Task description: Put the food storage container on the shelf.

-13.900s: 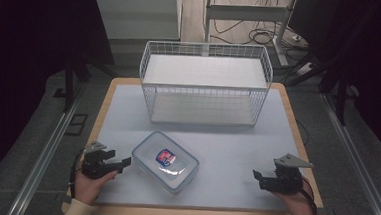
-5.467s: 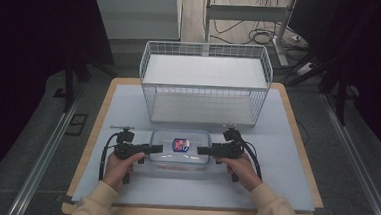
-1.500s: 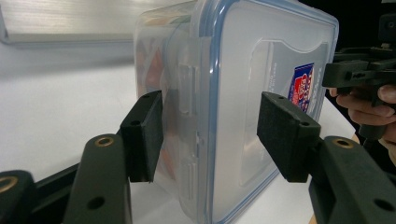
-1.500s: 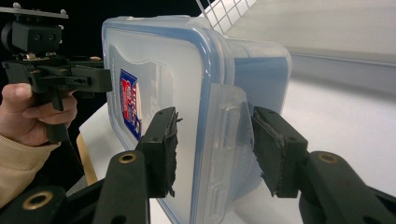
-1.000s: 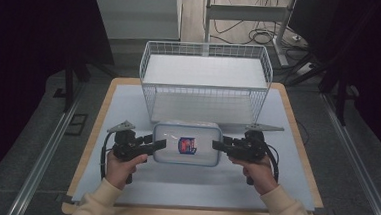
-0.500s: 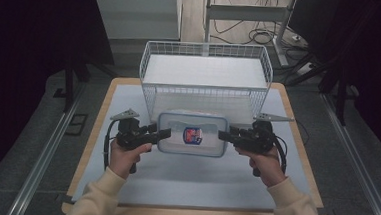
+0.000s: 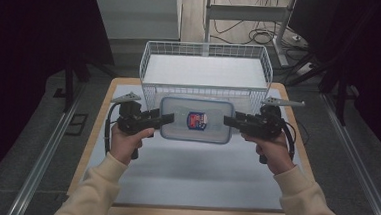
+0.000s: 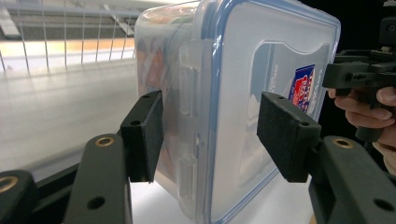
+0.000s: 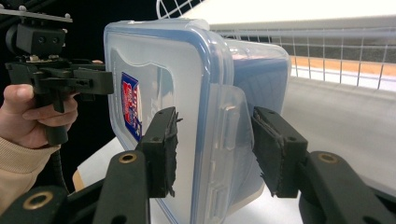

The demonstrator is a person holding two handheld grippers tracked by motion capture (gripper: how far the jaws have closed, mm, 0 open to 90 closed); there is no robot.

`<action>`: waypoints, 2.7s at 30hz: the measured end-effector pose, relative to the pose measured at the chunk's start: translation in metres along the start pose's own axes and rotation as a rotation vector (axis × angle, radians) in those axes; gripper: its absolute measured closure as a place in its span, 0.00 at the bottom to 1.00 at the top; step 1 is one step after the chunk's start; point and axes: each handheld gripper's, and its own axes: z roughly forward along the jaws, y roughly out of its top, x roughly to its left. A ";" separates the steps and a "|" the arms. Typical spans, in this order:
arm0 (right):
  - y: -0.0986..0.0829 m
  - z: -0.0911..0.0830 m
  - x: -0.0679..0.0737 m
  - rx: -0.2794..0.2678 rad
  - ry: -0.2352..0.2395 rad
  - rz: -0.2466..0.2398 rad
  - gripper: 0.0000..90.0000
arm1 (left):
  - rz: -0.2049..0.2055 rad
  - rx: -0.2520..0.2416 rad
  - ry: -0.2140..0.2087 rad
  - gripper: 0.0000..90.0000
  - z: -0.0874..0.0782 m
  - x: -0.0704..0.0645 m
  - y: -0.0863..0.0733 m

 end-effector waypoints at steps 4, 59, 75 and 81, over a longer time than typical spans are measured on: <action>0.012 -0.003 0.001 -0.012 -0.003 -0.018 0.58 | 0.014 -0.008 -0.002 0.47 -0.002 -0.003 0.012; 0.136 0.017 -0.062 0.040 -0.040 0.087 0.56 | -0.037 0.027 -0.010 0.47 0.053 0.036 0.135; 0.142 0.037 -0.084 0.008 -0.060 0.178 0.54 | -0.158 0.006 -0.043 0.47 0.070 0.064 0.143; 0.140 0.045 -0.092 -0.029 -0.092 0.246 0.51 | -0.212 -0.008 -0.032 0.42 0.082 0.070 0.147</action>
